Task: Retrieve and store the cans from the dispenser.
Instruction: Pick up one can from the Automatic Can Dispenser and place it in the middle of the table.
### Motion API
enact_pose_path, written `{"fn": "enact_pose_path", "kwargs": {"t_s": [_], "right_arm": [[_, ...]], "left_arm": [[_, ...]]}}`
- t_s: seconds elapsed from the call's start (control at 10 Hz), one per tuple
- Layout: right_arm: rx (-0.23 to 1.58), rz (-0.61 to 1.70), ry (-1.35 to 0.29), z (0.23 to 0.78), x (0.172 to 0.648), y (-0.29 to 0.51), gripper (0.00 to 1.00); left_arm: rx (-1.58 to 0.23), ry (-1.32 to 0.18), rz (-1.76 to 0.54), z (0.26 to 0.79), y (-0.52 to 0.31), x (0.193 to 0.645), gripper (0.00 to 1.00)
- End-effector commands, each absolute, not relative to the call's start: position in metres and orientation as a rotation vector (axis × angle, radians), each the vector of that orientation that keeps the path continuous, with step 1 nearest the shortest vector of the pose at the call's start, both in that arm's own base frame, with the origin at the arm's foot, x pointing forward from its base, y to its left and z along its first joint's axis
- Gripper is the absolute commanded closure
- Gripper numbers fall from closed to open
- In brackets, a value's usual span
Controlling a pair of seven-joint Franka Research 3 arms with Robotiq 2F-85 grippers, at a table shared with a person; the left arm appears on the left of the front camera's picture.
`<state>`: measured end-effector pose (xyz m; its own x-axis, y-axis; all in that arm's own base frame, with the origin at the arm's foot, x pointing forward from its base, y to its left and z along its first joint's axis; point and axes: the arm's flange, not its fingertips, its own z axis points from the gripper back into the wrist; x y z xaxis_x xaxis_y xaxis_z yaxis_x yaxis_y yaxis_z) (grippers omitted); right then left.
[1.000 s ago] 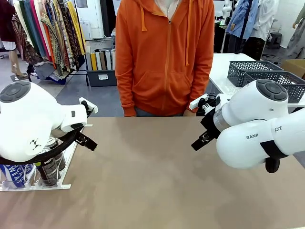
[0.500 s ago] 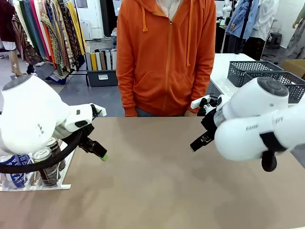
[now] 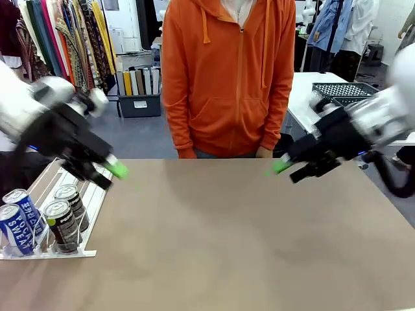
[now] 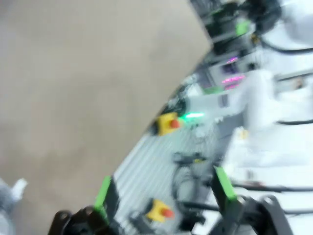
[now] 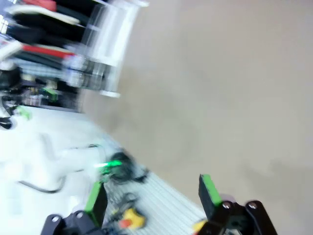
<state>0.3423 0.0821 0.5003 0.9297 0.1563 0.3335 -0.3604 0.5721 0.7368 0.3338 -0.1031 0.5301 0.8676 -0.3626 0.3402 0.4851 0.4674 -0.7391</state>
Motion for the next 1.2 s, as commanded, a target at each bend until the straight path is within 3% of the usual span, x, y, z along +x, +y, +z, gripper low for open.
{"fn": "enact_pose_path", "kwargs": {"t_s": [0.0,0.2,0.4,0.6,0.7,0.8,0.9,1.1], "right_arm": [[1.218,0.061,-0.336,0.501,0.312,-0.02,0.0],[1.334,-0.132,-0.459,0.478,0.283,-0.1,0.0],[1.458,-0.349,-0.585,0.442,0.246,-0.156,0.0],[1.429,-0.48,-0.638,0.424,0.231,-0.173,0.0],[1.431,-0.519,-0.628,0.421,0.235,-0.174,0.0],[1.315,-0.552,-0.667,0.419,0.246,-0.166,0.0],[1.429,-0.535,-0.61,0.437,0.248,-0.244,0.0],[1.429,-0.535,-0.61,0.437,0.248,-0.244,0.0]], "left_arm": [[-1.263,-0.362,-0.279,0.549,0.019,0.316,0.0],[-1.429,-0.538,-0.044,0.524,0.127,0.292,0.0],[-1.519,-0.586,0.094,0.481,0.196,0.271,0.0],[-1.542,-0.659,0.217,0.456,0.22,0.265,0.0],[-1.494,-0.665,0.246,0.455,0.221,0.269,0.0],[-1.348,-0.712,0.254,0.456,0.21,0.274,0.0],[-1.52,-0.648,0.27,0.441,0.234,0.254,0.0],[-1.52,-0.648,0.27,0.441,0.234,0.254,0.0]]}}
